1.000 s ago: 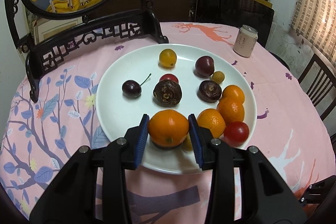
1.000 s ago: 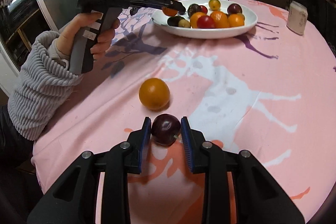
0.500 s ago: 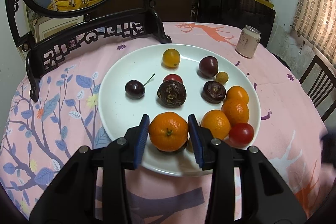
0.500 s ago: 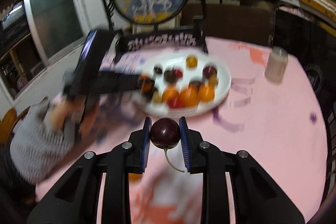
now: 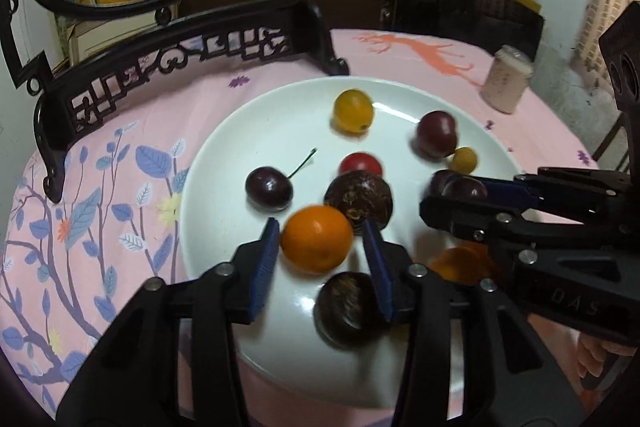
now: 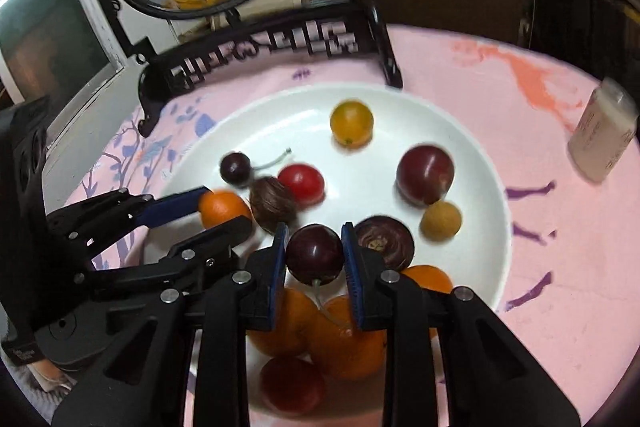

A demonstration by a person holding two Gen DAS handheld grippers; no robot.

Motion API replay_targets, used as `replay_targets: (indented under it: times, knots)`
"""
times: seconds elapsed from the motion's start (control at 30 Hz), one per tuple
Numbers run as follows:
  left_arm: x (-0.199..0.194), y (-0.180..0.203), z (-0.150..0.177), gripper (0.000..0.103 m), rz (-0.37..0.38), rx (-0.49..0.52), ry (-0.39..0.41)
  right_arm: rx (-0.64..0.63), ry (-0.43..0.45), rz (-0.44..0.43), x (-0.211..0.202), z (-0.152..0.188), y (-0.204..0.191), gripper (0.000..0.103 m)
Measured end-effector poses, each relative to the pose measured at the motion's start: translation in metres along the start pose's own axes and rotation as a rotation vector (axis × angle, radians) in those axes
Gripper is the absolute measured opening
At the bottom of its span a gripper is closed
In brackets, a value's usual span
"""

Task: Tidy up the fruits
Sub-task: 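Carry the dark cherry over the plate and open the right tool, then move the right tool toward the last orange fruit on the cloth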

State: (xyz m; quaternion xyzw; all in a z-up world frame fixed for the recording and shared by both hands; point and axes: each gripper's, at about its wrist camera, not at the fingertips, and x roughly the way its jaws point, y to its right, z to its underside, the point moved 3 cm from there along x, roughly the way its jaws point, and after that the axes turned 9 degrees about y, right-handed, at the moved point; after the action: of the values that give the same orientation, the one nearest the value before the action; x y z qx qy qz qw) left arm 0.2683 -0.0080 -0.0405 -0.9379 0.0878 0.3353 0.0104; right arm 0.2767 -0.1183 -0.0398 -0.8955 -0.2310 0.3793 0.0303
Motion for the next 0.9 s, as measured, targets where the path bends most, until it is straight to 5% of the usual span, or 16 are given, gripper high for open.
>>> replay_targets:
  times: [0.1,0.23,0.43,0.57,0.6,0.73,0.83,0.9]
  knots:
    - [0.001,0.0,0.002,0.065,-0.01,-0.001,0.001,0.041,0.001,-0.025,0.0,-0.001,0.004,0.03]
    - [-0.02,-0.003,-0.004,0.08,-0.028,-0.019,0.051,0.077,0.054,-0.028,-0.021,-0.009,0.005,0.058]
    - [-0.081,-0.014,-0.005,0.09,-0.043,-0.07,0.16,0.062,0.249,-0.024,-0.105,-0.013,-0.005,0.061]
    - [-0.119,-0.011,0.012,0.095,-0.044,-0.082,0.216,-0.029,0.395,0.025,-0.17,0.021,-0.025,0.083]
    - [-0.127,-0.009,0.019,0.095,-0.046,-0.078,0.223,-0.058,0.435,0.049,-0.185,0.035,-0.031,0.099]
    - [-0.145,-0.004,0.048,0.101,-0.056,-0.074,0.224,-0.151,0.563,0.119,-0.224,0.087,-0.049,0.102]
    - [-0.154,0.005,0.078,0.101,-0.059,-0.061,0.191,-0.183,0.558,0.193,-0.225,0.136,-0.056,0.102]
    - [-0.16,0.015,0.097,0.101,-0.05,-0.038,0.181,-0.169,0.516,0.156,-0.214,0.166,-0.056,0.102]
